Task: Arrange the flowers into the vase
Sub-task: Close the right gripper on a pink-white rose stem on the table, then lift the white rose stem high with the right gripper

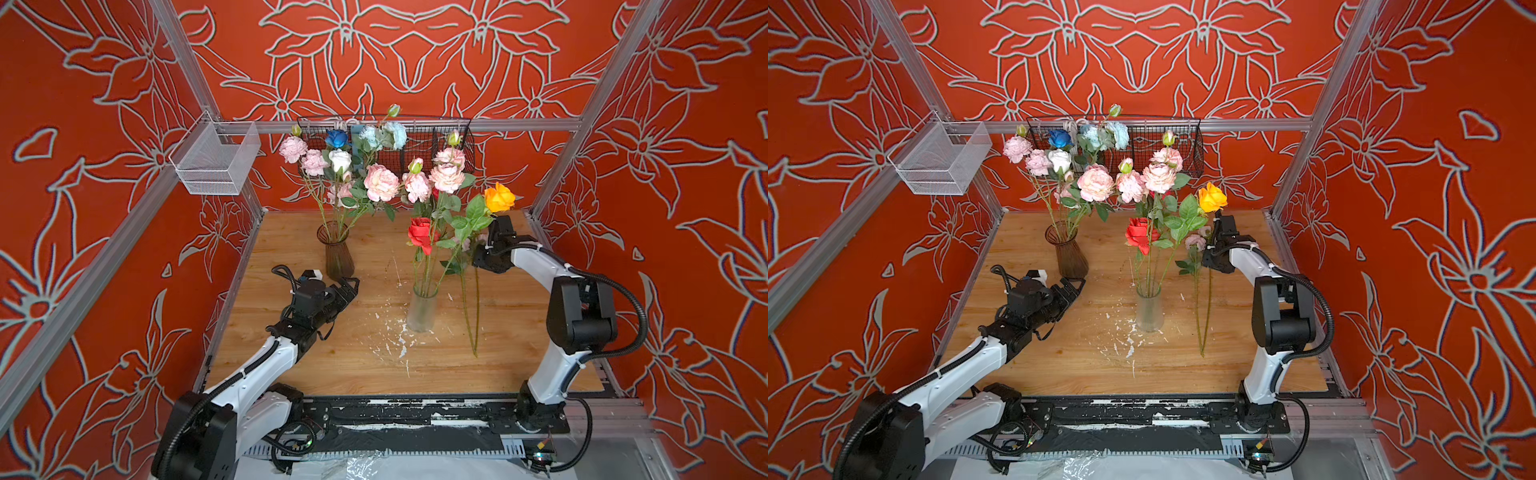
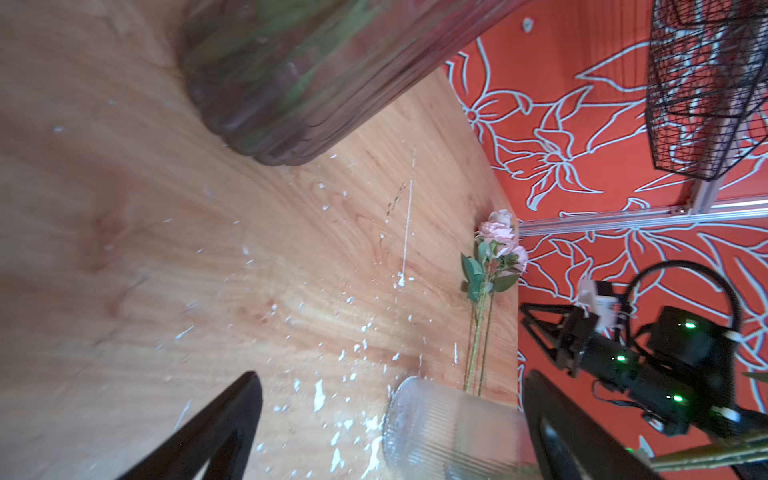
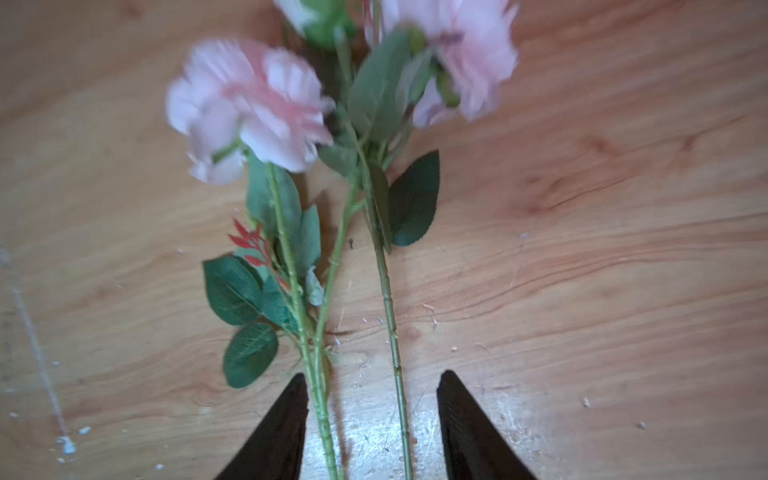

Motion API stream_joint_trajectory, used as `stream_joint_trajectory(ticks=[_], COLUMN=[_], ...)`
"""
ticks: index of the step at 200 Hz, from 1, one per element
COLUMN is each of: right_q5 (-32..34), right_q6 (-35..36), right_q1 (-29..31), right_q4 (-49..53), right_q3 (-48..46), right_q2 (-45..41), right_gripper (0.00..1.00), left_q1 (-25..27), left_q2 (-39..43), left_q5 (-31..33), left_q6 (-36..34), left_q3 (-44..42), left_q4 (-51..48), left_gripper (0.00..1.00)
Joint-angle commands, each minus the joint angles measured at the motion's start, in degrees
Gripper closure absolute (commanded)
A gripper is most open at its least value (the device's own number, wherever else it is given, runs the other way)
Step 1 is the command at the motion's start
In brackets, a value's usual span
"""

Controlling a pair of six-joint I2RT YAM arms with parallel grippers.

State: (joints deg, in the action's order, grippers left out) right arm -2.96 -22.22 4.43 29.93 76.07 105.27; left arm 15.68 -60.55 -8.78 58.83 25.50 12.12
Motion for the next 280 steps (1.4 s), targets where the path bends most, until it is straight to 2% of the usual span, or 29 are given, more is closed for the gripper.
stream_joint_trajectory(ticks=[1,12,38,60,91,113,170,214,242,280], right_q5=[-2.2,-4.0,-2.9,-3.5,-3.1,-1.8,-0.4,1.6,0.0,2.3], right_q6=[2.9,4.0,3.7,3.7,5.4,5.6,6.3,5.0,2.5,-1.7], right_q1=[-0.4,-0.3,-0.3,-0.3,-0.3,-0.3,0.7,0.8,0.8,3.0], right_q4=[3.9,5.1,5.0,5.3,6.7,5.9,5.0,2.9,-2.7,-5.8], right_q3=[1.7,2.4,2.2,3.0,4.6,4.2,3.8,0.4,-6.3,-18.5], right_q2=[2.8,4.3,6.0,7.2,8.4,5.0,-7.6,-15.6,-25.4,-41.9], right_gripper=[0.49,0.5,0.56,0.65,0.9,0.98,1.0,1.0,1.0,1.0], left_q1=[-0.4,-0.3,-0.4,-0.4,-0.4,-0.4,0.0,1.1,1.7,4.0], left_q2=[-2.7,-5.5,-12.2,-14.7,-15.7,-16.0,-14.2,-11.6,-9.3,-6.6], left_q5=[-1.8,-2.6,-8.2,-10.9,-11.6,-12.2,-12.7,-10.8,-9.9,-9.1], left_q6=[2.5,4.0,5.4,5.5,6.4,5.6,2.8,2.1,1.4,-0.2], left_q3=[-0.2,0.1,3.2,5.0,5.3,7.1,13.3,14.3,14.2,14.8], left_q4=[6.8,8.5,12.1,12.2,13.0,11.0,9.9,10.0,10.3,12.5], left_gripper=[0.02,0.02,0.03,0.03,0.03,0.03,0.03,0.03,0.03,0.02])
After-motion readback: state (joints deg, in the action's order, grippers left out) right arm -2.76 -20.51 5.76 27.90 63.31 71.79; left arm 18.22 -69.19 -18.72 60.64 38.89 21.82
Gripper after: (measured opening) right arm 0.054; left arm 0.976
